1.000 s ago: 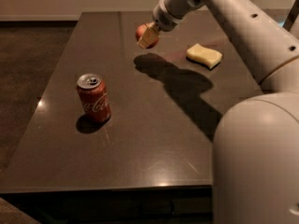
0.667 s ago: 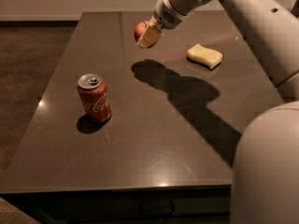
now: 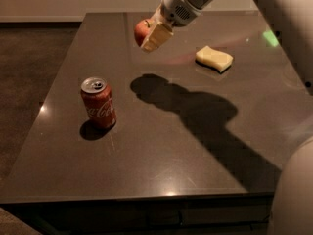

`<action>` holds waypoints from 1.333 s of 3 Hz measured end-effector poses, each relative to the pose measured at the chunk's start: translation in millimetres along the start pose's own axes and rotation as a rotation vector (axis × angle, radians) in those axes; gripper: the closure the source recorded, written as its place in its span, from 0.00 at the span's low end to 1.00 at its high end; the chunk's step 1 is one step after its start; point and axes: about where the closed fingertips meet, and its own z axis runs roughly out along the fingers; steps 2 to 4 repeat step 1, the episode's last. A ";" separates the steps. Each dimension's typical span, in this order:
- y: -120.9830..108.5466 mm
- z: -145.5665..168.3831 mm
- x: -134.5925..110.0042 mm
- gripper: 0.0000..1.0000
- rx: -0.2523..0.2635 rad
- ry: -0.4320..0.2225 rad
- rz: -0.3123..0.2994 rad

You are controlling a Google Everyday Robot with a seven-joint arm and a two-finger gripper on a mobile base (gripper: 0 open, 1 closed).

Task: Pick apple

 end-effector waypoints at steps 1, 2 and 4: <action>0.0 0.1 0.0 1.00 0.000 0.000 0.000; 0.0 0.1 0.0 1.00 0.000 0.000 0.000; 0.0 0.1 0.0 1.00 0.000 0.000 0.000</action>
Offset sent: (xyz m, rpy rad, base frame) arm 0.0000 0.0000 0.0000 0.0000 0.0000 0.0000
